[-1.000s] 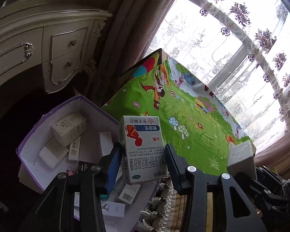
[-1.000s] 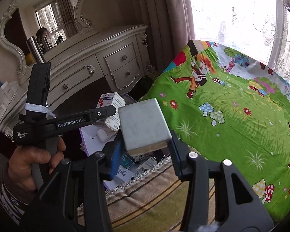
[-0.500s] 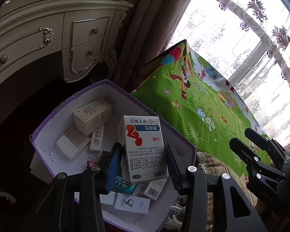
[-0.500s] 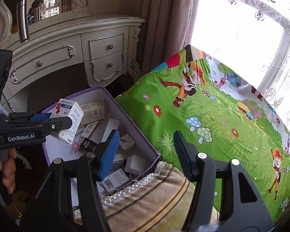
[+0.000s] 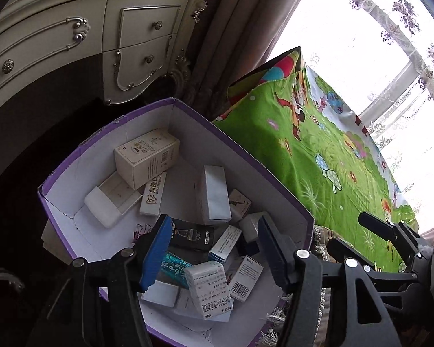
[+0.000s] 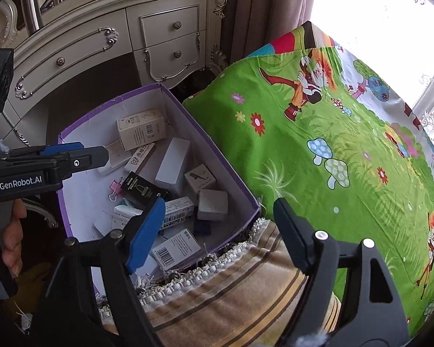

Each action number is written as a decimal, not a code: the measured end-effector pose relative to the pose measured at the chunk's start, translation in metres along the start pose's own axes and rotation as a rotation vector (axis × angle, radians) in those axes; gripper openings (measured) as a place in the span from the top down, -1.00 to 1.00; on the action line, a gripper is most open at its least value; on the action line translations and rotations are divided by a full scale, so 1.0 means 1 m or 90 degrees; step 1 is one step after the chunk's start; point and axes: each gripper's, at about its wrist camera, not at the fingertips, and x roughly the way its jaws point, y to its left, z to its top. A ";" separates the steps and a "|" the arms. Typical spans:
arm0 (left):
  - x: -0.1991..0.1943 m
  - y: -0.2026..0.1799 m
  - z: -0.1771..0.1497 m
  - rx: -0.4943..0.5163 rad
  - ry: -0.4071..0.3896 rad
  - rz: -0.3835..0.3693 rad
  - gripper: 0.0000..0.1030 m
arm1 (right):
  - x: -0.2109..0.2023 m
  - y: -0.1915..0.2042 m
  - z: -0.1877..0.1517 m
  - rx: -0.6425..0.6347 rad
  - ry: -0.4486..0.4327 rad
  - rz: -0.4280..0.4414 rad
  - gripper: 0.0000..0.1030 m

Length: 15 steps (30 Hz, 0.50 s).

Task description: Organize rigid objects

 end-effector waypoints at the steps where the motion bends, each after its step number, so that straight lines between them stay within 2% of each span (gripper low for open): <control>1: 0.000 -0.002 0.000 0.001 0.000 0.000 -0.23 | 0.000 -0.001 -0.001 0.003 0.001 0.000 -0.57; 15: -0.002 -0.030 -0.003 0.037 -0.007 0.001 -0.33 | -0.016 -0.011 -0.008 0.034 -0.014 -0.002 -0.60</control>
